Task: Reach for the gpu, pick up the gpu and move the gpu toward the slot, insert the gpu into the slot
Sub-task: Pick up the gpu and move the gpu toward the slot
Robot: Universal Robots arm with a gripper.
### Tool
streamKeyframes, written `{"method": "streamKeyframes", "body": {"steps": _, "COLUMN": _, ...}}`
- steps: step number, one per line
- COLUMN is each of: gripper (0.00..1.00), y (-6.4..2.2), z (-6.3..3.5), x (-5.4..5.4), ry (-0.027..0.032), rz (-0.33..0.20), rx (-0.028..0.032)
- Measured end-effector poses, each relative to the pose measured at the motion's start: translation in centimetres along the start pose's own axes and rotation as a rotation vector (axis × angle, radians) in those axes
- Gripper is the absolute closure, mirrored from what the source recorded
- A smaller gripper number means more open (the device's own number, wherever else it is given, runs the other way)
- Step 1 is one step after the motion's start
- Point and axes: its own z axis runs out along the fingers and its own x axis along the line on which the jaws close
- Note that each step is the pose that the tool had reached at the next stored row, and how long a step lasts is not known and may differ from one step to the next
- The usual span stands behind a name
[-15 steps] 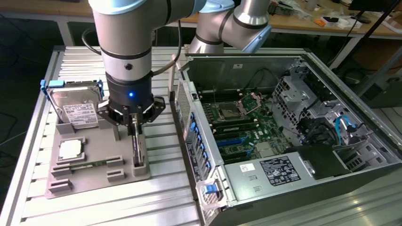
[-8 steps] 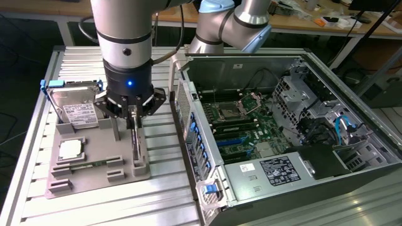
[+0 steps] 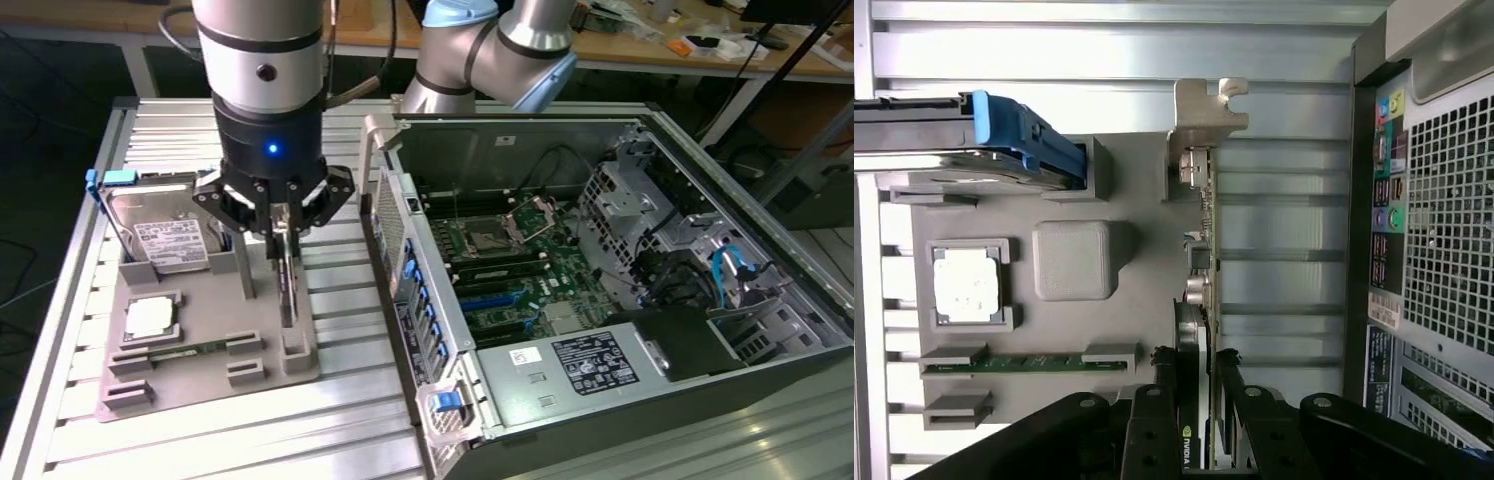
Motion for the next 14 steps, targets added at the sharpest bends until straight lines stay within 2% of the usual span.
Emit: {"method": "streamKeyframes", "body": {"steps": 14, "gripper": 0.73, "y": -0.01, "z": -5.26, "x": 0.0, "ry": 0.0002, "rz": 0.0, "rx": 0.0}}
